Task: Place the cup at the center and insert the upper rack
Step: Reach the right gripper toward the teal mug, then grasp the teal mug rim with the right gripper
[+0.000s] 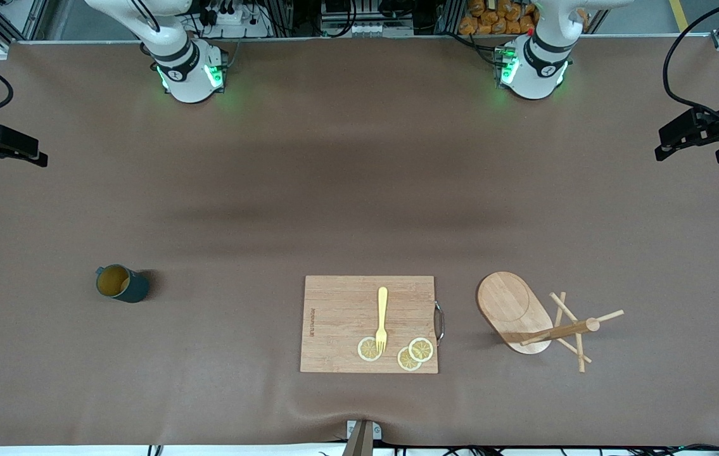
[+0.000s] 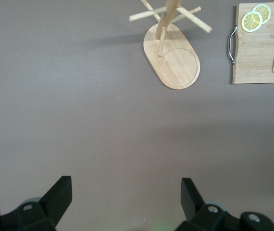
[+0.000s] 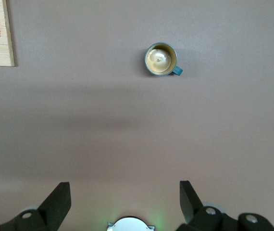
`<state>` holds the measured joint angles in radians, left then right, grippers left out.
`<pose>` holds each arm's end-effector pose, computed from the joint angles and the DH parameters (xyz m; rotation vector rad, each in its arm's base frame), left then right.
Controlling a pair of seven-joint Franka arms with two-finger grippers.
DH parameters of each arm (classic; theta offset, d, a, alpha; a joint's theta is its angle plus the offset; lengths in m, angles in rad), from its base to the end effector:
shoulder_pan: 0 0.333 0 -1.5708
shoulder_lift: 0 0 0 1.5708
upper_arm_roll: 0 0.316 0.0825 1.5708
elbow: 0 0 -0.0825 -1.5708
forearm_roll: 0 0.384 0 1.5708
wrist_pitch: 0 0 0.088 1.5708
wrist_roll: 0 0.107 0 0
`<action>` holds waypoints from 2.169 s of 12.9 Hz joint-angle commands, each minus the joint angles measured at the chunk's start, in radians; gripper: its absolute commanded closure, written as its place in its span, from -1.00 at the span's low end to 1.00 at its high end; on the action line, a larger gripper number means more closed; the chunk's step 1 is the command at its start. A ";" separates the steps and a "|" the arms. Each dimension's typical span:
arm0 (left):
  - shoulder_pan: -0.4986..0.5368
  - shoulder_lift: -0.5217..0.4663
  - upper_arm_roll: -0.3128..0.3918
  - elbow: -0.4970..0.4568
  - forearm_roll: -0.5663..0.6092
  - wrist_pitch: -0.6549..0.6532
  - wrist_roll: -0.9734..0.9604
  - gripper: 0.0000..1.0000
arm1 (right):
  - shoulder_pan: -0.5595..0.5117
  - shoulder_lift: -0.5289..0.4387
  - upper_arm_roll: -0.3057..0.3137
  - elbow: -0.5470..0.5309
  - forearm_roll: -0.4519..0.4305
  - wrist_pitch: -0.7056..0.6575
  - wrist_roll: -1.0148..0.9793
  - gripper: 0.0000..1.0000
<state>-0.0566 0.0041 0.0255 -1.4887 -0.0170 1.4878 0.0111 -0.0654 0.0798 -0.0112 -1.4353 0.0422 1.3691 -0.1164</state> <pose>0.5473 -0.0190 0.6534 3.1241 -0.0681 -0.0081 0.5565 -0.0372 0.6266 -3.0783 -0.0696 0.2180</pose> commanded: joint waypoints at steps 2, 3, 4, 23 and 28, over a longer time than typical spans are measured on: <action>0.000 0.002 -0.006 0.025 0.012 -0.021 -0.002 -1.00 | 0.006 -0.018 -0.004 -0.008 -0.015 0.007 0.021 -1.00; 0.000 0.004 -0.006 0.025 0.014 -0.021 -0.002 -1.00 | 0.004 -0.023 -0.006 -0.008 -0.016 0.007 0.021 -1.00; -0.002 0.004 -0.006 0.025 0.012 -0.021 -0.002 -1.00 | 0.003 -0.023 -0.006 -0.007 -0.016 0.007 0.021 -1.00; 0.014 0.027 -0.006 0.013 0.011 -0.015 0.003 -1.00 | 0.004 0.359 -0.006 -0.304 -0.012 0.763 0.009 -1.00; 0.015 0.028 0.001 0.018 0.011 -0.012 -0.002 -1.00 | 0.010 0.445 -0.006 -0.306 -0.010 0.867 0.009 -1.00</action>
<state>-0.0465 0.0311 0.0275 -1.4882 -0.0170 1.4855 0.0111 -0.0599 0.5096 -0.0169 -1.7429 0.0382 2.2212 -0.1102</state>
